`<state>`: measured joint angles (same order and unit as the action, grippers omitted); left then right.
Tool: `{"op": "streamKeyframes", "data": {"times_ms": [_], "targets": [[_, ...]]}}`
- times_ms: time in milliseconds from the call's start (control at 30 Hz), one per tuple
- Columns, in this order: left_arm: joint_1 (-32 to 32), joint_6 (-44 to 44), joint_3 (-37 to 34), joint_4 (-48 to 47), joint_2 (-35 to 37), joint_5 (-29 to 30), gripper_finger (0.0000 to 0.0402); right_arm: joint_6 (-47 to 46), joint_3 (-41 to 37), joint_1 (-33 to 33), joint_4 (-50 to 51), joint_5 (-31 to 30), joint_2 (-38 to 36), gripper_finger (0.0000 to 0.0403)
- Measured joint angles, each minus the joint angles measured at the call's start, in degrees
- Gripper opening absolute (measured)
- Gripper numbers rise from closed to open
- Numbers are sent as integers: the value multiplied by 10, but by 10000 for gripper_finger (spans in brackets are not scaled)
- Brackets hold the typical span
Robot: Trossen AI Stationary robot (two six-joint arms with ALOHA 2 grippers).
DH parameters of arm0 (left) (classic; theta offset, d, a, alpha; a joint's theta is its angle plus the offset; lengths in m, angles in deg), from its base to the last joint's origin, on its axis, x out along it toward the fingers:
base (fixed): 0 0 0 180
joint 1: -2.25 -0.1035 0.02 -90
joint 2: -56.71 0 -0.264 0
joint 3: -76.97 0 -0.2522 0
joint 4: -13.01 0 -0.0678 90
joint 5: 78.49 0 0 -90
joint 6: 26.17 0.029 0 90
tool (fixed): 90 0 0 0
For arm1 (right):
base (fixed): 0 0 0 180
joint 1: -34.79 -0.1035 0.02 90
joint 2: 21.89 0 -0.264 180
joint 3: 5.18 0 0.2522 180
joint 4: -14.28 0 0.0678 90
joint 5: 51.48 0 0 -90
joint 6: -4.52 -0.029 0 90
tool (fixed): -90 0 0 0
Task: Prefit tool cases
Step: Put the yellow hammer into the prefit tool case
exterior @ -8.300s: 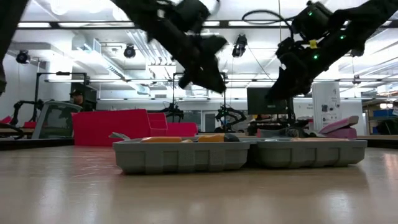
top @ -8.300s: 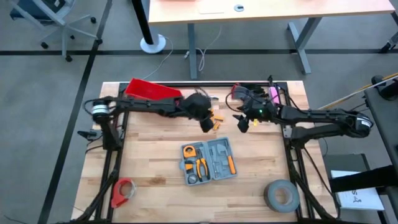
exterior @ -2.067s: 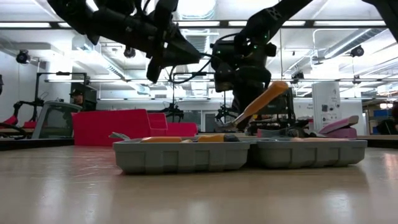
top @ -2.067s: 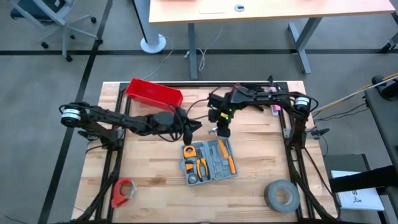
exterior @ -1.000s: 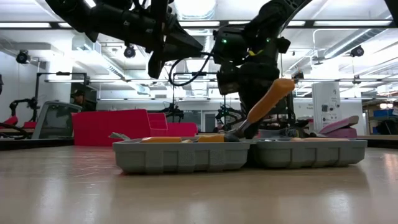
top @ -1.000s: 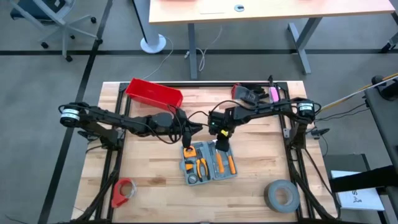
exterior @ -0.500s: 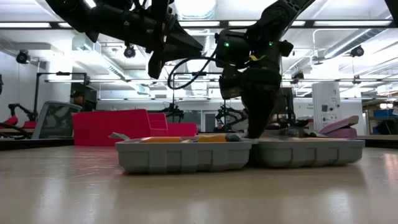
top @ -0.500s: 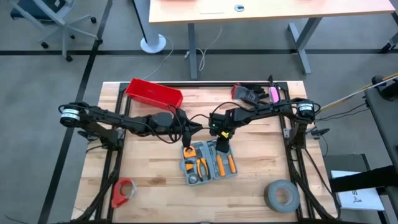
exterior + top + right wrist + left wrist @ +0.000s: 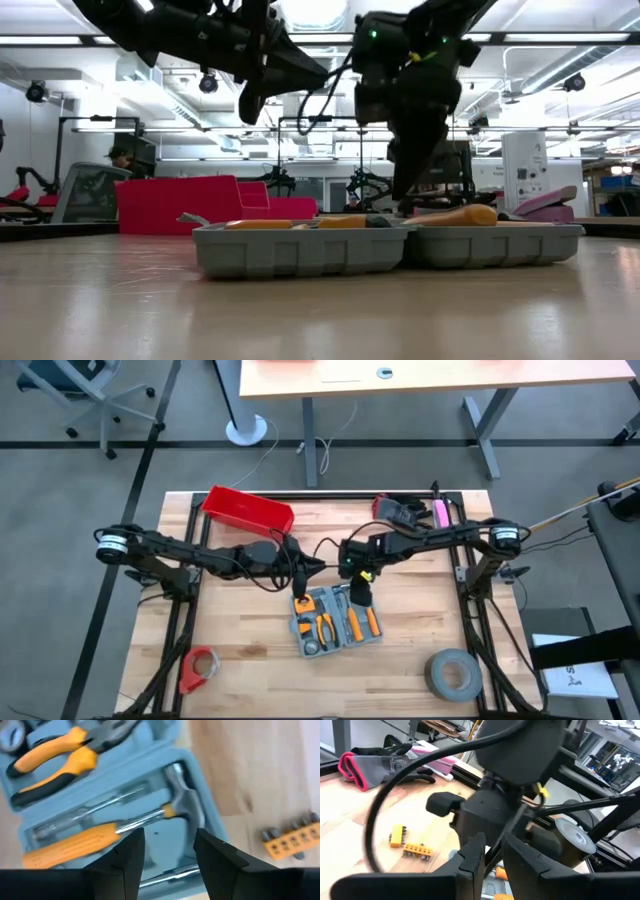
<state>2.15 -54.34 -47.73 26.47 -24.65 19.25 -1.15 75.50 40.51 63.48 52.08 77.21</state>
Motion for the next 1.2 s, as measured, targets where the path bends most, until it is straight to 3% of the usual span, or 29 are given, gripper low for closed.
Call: {"op": "streamKeyframes", "data": {"times_ms": [267,533,1200], "targets": [[3,38,0,-4,33,7,66,49,0,-59,-8,-7,1,173],[12,93,0,-20,101,7,66,5,1,-99,-18,-31,-1,179],[13,112,0,-38,239,-8,66,-31,50,-133,33,-31,3,179]]}}
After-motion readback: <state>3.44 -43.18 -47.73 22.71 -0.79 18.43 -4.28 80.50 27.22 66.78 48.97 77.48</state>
